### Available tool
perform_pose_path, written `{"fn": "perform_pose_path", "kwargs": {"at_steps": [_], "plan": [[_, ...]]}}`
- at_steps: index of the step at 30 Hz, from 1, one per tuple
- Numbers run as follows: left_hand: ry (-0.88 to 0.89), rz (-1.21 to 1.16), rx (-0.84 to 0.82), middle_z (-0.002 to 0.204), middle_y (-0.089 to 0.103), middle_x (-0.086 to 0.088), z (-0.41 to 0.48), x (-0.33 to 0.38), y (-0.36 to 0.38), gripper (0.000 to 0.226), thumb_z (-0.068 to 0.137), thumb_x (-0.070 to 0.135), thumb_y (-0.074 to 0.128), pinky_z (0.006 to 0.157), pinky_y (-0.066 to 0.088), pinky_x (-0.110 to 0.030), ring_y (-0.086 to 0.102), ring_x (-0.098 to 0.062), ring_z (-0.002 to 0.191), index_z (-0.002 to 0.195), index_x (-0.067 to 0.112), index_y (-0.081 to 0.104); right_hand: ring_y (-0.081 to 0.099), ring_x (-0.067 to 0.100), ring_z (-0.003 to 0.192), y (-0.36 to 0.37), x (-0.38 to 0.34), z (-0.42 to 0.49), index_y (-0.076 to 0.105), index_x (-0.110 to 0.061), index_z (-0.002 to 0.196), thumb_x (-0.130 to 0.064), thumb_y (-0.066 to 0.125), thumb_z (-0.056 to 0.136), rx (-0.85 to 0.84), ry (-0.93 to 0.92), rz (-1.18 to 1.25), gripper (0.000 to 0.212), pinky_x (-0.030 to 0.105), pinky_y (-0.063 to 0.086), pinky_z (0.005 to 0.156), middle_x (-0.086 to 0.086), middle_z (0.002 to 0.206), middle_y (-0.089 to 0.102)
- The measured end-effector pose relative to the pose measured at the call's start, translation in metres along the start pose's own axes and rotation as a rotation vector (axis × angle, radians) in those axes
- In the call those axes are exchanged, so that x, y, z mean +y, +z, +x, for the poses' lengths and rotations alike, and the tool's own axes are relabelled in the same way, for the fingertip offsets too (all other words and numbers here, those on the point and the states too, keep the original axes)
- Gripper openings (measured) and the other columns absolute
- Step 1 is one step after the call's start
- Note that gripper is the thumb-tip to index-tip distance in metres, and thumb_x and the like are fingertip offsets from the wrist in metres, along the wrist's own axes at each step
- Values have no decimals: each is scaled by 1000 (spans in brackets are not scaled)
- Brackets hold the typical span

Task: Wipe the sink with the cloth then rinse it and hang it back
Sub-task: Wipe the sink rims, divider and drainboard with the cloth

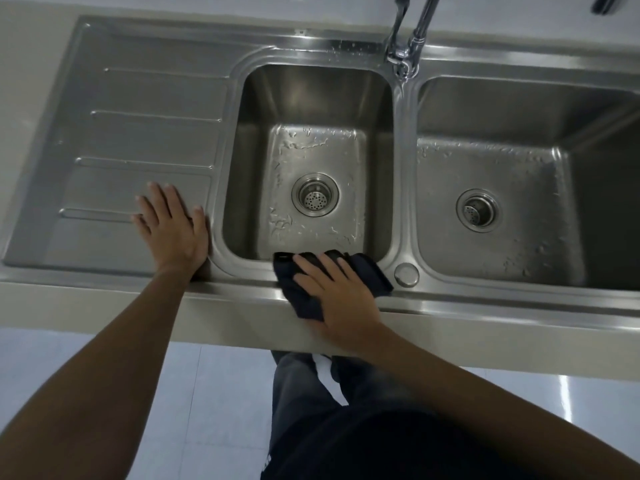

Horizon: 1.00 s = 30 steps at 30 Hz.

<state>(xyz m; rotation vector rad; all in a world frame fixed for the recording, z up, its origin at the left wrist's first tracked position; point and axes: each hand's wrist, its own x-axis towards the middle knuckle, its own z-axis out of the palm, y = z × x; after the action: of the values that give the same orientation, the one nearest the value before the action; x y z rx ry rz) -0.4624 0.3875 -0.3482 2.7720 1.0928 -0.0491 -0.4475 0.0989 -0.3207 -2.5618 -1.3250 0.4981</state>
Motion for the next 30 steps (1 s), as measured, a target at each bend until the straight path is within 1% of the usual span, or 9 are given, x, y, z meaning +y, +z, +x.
{"fn": "perform_pose_path", "kwargs": {"at_steps": [2, 4, 8, 12, 16, 19, 23, 27, 30], "plan": [[6, -2, 4, 158, 6, -20, 0, 0, 0, 61, 100, 35, 30, 116, 4, -56, 3, -42, 144, 149, 4, 13, 44, 30, 131, 2, 18, -20, 49, -21, 125, -29, 48, 78, 22, 31, -64, 48, 47, 35, 108, 1, 145, 45], [14, -2, 12, 157, 8, -22, 0, -1, 2, 61, 99, 34, 31, 116, 5, -57, 5, -43, 144, 149, 3, 15, 37, 28, 135, 1, 39, -41, 47, -23, 127, -27, 63, 71, 33, 60, -118, 58, 45, 27, 112, 1, 147, 42], [16, -20, 8, 156, 13, -24, -1, -3, 3, 64, 96, 37, 30, 115, 7, -57, 9, -45, 143, 148, 1, 19, 28, 26, 137, -4, 52, -63, 49, -20, 125, -39, 47, 77, 78, 225, -142, 51, 43, 21, 111, 2, 145, 45], [30, -81, -7, 154, 20, -23, -3, -3, -6, 64, 93, 38, 34, 114, 10, -56, 15, -44, 142, 146, 2, 27, 32, 26, 131, 6, 4, -40, 55, -18, 120, -43, 41, 77, 168, 445, -80, 52, 42, 22, 104, 3, 134, 56], [151, -91, 22, 137, 45, -19, 11, -25, -24, 59, 88, 44, 31, 108, 25, -51, 40, -39, 124, 127, 5, 48, 43, 29, 130, 22, -61, 15, 46, -16, 123, -40, 40, 76, 184, 365, -81, 53, 42, 25, 106, 5, 136, 54], [311, -98, 111, 126, 53, -19, 35, -64, -35, 52, 88, 41, 33, 102, 32, -47, 47, -38, 113, 119, 4, 52, 50, 30, 126, 35, -119, 65, 49, -14, 124, -32, 37, 78, 175, 309, -87, 51, 44, 31, 108, 7, 138, 53], [281, -99, 143, 139, 43, -26, 66, -125, -42, 55, 92, 37, 35, 107, 29, -52, 36, -45, 130, 130, -1, 44, 43, 30, 132, 48, -176, 124, 56, -15, 127, -42, 56, 76, 125, 223, -163, 57, 46, 29, 110, 6, 144, 46], [260, -94, 111, 150, 31, -23, 81, -169, -45, 54, 96, 31, 43, 114, 20, -54, 21, -44, 140, 140, 0, 35, 37, 27, 136, 48, -200, 151, 52, -18, 132, -46, 31, 82, 40, 107, -135, 61, 44, 31, 110, 3, 148, 41], [282, -76, 89, 153, 27, -19, 87, -185, -45, 57, 96, 33, 40, 117, 15, -51, 18, -40, 143, 143, 1, 32, 27, 21, 142, 47, -173, 136, 47, -18, 135, -38, 49, 86, 69, -18, -32, 54, 40, 24, 115, -2, 151, 34]]}}
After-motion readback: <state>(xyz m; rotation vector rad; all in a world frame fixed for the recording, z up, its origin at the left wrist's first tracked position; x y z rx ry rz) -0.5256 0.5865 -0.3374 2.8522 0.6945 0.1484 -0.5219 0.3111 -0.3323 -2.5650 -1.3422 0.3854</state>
